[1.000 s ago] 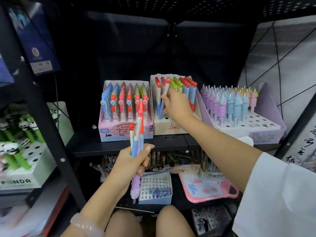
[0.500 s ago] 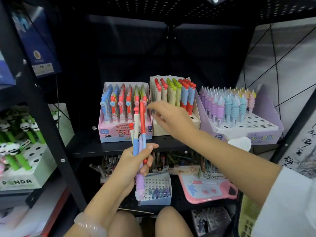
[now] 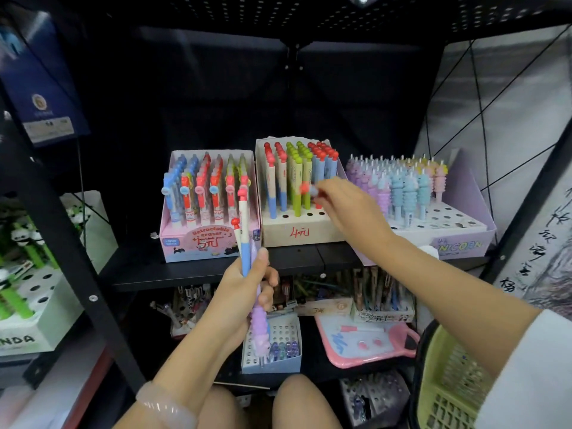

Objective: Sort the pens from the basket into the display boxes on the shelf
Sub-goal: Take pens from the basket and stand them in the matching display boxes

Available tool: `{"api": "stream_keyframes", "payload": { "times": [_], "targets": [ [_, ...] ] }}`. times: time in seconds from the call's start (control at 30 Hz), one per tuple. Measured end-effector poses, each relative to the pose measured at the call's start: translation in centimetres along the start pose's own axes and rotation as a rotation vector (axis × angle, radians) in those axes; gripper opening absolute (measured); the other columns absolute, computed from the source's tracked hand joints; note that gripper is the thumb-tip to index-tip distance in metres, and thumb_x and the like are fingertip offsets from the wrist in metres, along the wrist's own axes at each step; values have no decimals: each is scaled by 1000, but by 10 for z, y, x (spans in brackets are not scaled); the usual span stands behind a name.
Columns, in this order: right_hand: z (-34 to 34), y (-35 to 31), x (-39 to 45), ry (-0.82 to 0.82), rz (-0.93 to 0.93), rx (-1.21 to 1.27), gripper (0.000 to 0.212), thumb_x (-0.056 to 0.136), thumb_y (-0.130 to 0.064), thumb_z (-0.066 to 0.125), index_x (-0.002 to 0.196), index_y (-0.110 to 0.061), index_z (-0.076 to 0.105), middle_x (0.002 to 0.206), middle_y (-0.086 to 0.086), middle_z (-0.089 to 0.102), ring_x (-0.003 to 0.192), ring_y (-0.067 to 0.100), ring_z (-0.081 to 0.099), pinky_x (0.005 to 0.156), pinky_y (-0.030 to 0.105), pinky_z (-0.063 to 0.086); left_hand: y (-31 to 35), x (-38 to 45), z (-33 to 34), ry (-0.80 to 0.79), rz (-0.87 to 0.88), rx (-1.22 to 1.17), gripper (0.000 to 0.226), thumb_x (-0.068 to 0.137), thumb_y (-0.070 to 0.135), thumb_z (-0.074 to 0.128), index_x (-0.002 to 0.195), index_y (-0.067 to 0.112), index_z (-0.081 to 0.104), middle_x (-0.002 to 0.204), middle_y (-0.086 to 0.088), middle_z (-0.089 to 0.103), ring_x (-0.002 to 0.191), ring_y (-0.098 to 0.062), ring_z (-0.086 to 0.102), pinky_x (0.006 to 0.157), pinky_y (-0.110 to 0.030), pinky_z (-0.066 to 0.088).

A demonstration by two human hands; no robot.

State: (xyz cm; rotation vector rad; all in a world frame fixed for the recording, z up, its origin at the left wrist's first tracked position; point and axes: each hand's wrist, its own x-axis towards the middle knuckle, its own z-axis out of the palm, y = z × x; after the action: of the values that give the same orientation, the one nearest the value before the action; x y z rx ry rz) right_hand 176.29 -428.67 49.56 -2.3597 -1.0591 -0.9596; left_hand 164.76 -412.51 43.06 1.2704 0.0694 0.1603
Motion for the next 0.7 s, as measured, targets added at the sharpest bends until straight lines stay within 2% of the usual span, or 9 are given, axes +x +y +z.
{"api": "stream_keyframes", "payload": {
  "times": [0.1, 0.2, 0.27, 0.3, 0.37, 0.43, 0.53, 0.63, 0.7],
  "targets": [
    [2, 13, 9, -33, 365, 183, 8, 98, -18, 44, 97, -11, 45, 78, -1, 53, 65, 16, 52, 55, 29, 38, -3, 3, 4, 52, -20, 60, 29, 94, 36, 43, 83, 9, 44, 53, 3, 47, 37, -7, 33, 37, -19, 35],
    [2, 19, 17, -54, 529, 216, 20, 99, -15, 40, 109, 1, 45, 77, 7, 54, 69, 25, 55, 61, 38, 46, -6, 4, 6, 78, -14, 82, 24, 96, 33, 42, 82, 14, 46, 57, 3, 47, 37, -7, 34, 38, -19, 36],
    [3, 21, 20, -64, 565, 182, 20, 99, -16, 39, 109, 1, 45, 82, 12, 57, 72, 28, 58, 66, 43, 51, -7, 3, 5, 88, 3, 117, 22, 97, 31, 43, 82, 15, 46, 54, 6, 48, 37, -7, 35, 38, -18, 37],
    [4, 21, 22, -58, 564, 157, 19, 99, -16, 40, 108, 0, 45, 81, 11, 56, 68, 26, 56, 63, 42, 50, -7, 3, 5, 88, 11, 119, 21, 97, 31, 43, 82, 16, 47, 54, 7, 48, 37, -7, 35, 39, -18, 38],
    [6, 22, 24, -57, 554, 97, 18, 99, -16, 40, 106, -1, 45, 73, 3, 49, 60, 19, 48, 51, 35, 40, -8, 4, 4, 85, 18, 110, 19, 97, 30, 43, 84, 17, 47, 56, 6, 48, 37, -7, 35, 39, -18, 38],
    [7, 26, 25, -74, 581, 51, 20, 98, -15, 39, 108, 1, 46, 73, 5, 48, 61, 20, 46, 48, 30, 32, -8, 4, 3, 79, 24, 112, 18, 96, 29, 44, 84, 18, 47, 56, 6, 48, 38, -7, 35, 39, -19, 38],
    [10, 28, 24, -115, 587, -20, 20, 98, -12, 40, 110, 3, 48, 94, 18, 58, 78, 31, 56, 59, 31, 39, -9, 5, 1, 68, 30, 119, 18, 96, 29, 45, 83, 16, 46, 56, 6, 47, 38, -7, 35, 40, -18, 38],
    [14, 26, 23, -312, 598, -108, 15, 94, -10, 47, 80, -5, 50, 97, 22, 57, 84, 30, 55, 59, 29, 38, -10, 5, 1, 59, 27, 123, 22, 95, 29, 46, 80, 14, 43, 56, 5, 46, 39, -7, 35, 40, -18, 37],
    [17, 25, 24, -433, 634, -149, 10, 90, -5, 52, 80, -3, 51, 96, 20, 58, 85, 31, 57, 58, 28, 38, -10, 4, 1, 63, 27, 130, 24, 95, 30, 47, 78, 13, 41, 56, 5, 44, 40, -8, 35, 41, -18, 37]
  ]
}}
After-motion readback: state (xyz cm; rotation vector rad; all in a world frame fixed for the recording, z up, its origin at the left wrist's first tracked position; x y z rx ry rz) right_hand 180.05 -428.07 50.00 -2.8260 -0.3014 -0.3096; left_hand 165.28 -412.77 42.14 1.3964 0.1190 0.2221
